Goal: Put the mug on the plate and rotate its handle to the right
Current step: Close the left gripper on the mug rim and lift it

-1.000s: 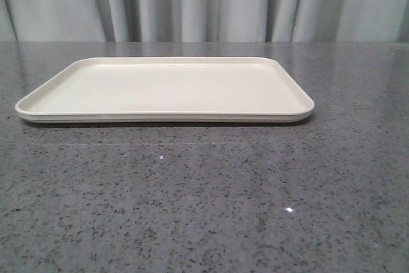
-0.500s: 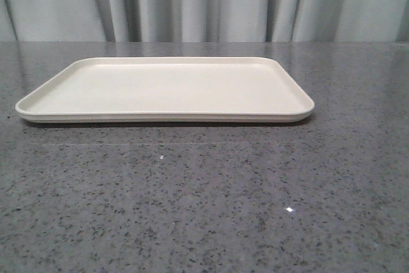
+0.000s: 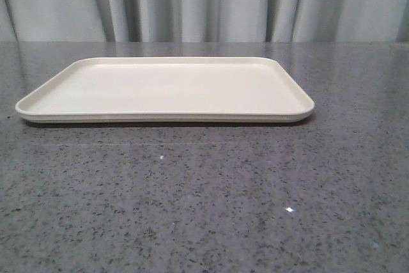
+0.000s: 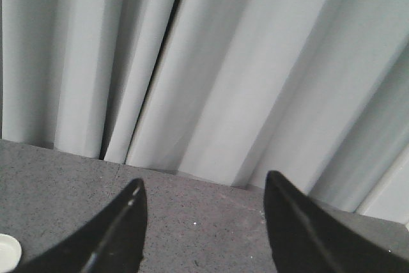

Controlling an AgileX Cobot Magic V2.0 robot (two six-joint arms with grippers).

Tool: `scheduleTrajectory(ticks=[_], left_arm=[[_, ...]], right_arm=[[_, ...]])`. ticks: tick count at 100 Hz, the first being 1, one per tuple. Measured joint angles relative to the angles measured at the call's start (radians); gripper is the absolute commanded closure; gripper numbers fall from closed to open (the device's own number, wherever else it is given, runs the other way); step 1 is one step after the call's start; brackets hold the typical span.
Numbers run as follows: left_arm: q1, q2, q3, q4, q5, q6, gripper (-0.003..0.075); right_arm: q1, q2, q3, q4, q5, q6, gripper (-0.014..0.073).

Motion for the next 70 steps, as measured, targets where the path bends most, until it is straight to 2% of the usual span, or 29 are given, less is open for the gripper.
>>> scheduleTrajectory(ticks=[27,70], left_arm=[[0.000,0.000,-0.012,-0.004,-0.004,0.026,0.0732],[0.000,-0.014,-0.216,-0.082,0.053,0.099,0.0732]], right_arm=[[0.000,0.000,0.000,-0.002,0.000,0.000,0.0170],[0.000,0.000,0.000,-0.002,0.009,0.000,0.0170]])
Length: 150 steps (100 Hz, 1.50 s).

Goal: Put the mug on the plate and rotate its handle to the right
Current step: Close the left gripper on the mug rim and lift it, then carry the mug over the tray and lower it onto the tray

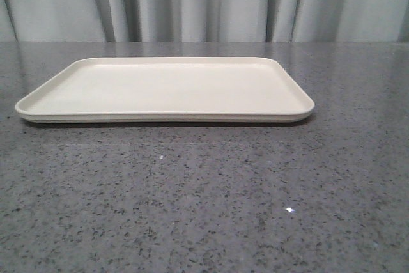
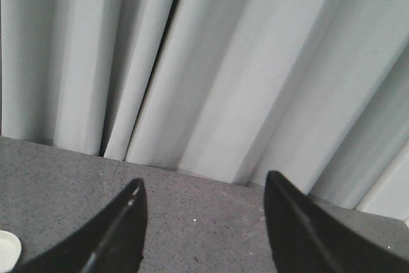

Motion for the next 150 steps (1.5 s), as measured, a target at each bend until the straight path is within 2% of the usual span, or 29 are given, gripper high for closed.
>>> scheduleTrajectory(ticks=[21,38,68,87,111,150], left_arm=[[0.000,0.002,-0.074,-0.100,0.008,0.045,0.0732],[-0.015,0.047,-0.192,-0.183,0.014,0.084,0.0733],[-0.220,0.221,-0.484,-0.195,0.016,0.097,0.0733],[-0.340,0.361,-0.601,-0.202,0.016,0.097,0.0733],[-0.420,0.527,-0.635,-0.204,0.016,0.097,0.0733],[-0.439,0.675,-0.635,-0.278,0.001,0.103,0.0733]], right_arm=[[0.000,0.000,0.000,0.000,0.008,0.000,0.0170],[0.000,0.000,0.000,-0.004,0.015,0.000,0.0170],[0.000,0.000,0.000,-0.012,0.027,0.000,0.0170],[0.000,0.000,0.000,-0.014,0.035,0.000,0.0170],[0.000,0.000,0.000,-0.014,0.047,0.000,0.0170],[0.000,0.000,0.000,-0.014,0.064,0.000,0.0170]])
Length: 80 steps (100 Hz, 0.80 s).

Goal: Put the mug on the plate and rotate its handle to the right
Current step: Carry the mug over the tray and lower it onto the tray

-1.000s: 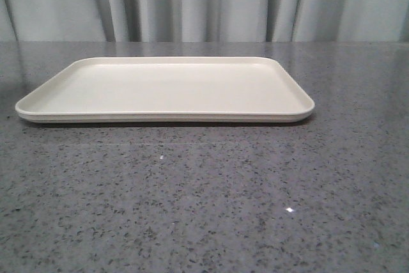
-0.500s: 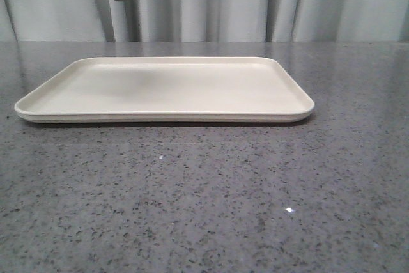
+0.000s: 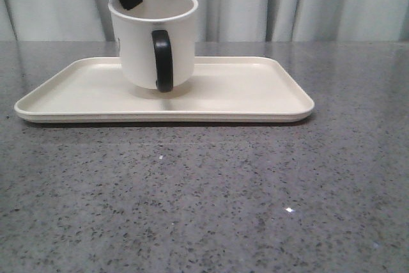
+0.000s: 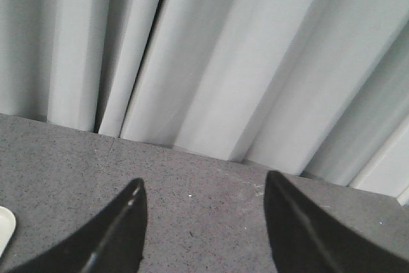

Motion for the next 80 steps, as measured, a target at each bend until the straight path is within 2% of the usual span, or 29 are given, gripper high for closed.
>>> scheduleTrajectory(ticks=[80], left_arm=[[0.000,0.037,0.000,-0.037,-0.024,0.009,0.0733]], right_arm=[[0.000,0.018,0.000,0.000,0.013,0.000,0.0170]])
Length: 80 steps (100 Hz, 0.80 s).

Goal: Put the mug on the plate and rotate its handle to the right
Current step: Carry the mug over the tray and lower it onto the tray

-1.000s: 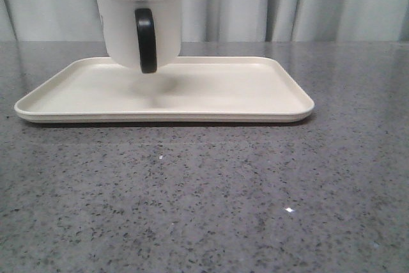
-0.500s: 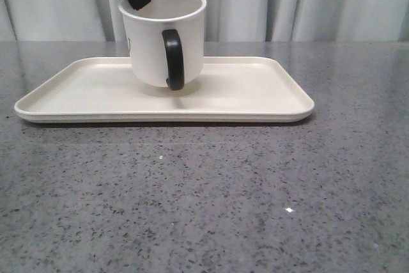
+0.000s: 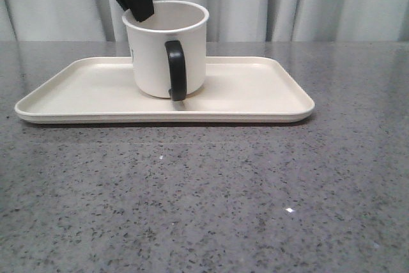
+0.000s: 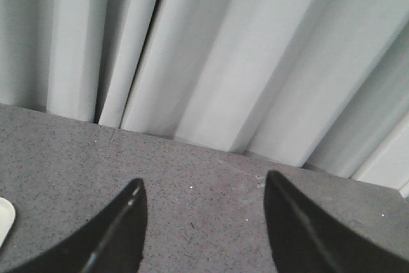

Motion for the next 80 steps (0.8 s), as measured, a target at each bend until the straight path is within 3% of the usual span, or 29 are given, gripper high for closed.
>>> scheduleTrajectory(ticks=[58,80], left_arm=[[0.000,0.000,0.000,0.000,0.000,0.002,0.0720],[0.000,0.000,0.000,0.000,0.000,0.002,0.0588]], right_arm=[[0.000,0.000,0.000,0.000,0.000,0.000,0.0170],[0.000,0.000,0.000,0.000,0.002,0.000,0.0170]])
